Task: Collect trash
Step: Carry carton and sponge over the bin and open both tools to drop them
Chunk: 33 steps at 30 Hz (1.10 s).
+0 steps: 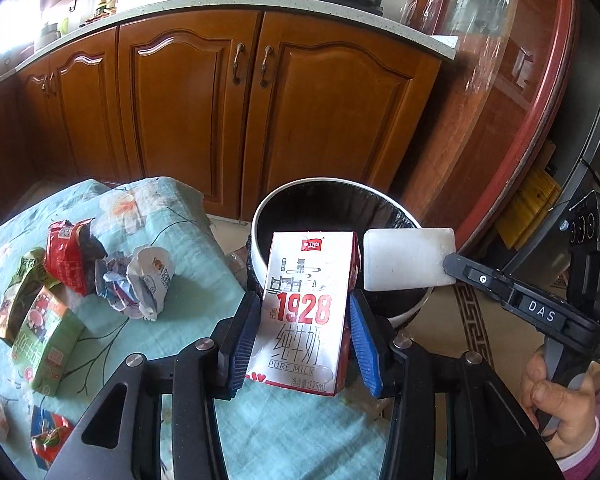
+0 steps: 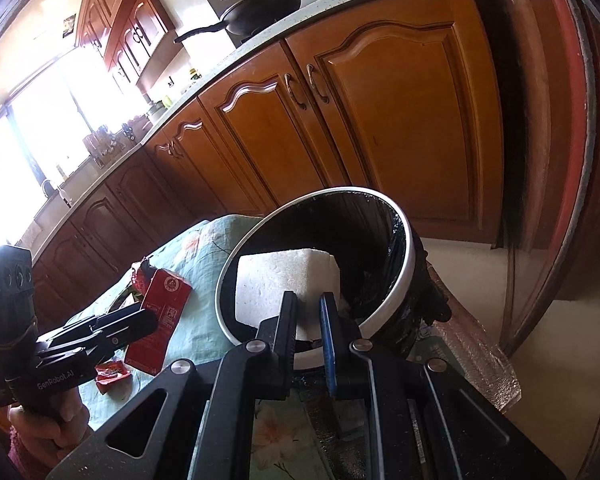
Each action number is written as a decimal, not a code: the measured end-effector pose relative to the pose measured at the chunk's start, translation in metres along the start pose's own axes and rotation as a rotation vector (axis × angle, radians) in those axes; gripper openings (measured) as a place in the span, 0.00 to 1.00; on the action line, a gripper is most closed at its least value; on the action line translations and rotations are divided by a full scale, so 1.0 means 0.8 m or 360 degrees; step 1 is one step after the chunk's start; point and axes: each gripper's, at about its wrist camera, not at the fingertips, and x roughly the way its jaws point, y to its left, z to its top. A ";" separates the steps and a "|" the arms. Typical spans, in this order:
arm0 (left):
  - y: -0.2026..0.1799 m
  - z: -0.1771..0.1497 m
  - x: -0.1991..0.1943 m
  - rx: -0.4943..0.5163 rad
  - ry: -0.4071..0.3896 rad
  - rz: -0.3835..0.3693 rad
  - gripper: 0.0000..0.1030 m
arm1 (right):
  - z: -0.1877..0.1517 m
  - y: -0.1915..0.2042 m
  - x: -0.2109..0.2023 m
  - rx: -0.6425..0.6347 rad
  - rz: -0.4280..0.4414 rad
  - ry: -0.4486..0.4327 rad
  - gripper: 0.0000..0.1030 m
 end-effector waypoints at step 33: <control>-0.004 0.051 0.086 -0.0069 0.0081 0.0012 0.62 | 0.037 -0.023 0.036 -0.0050 -0.0145 0.0054 0.40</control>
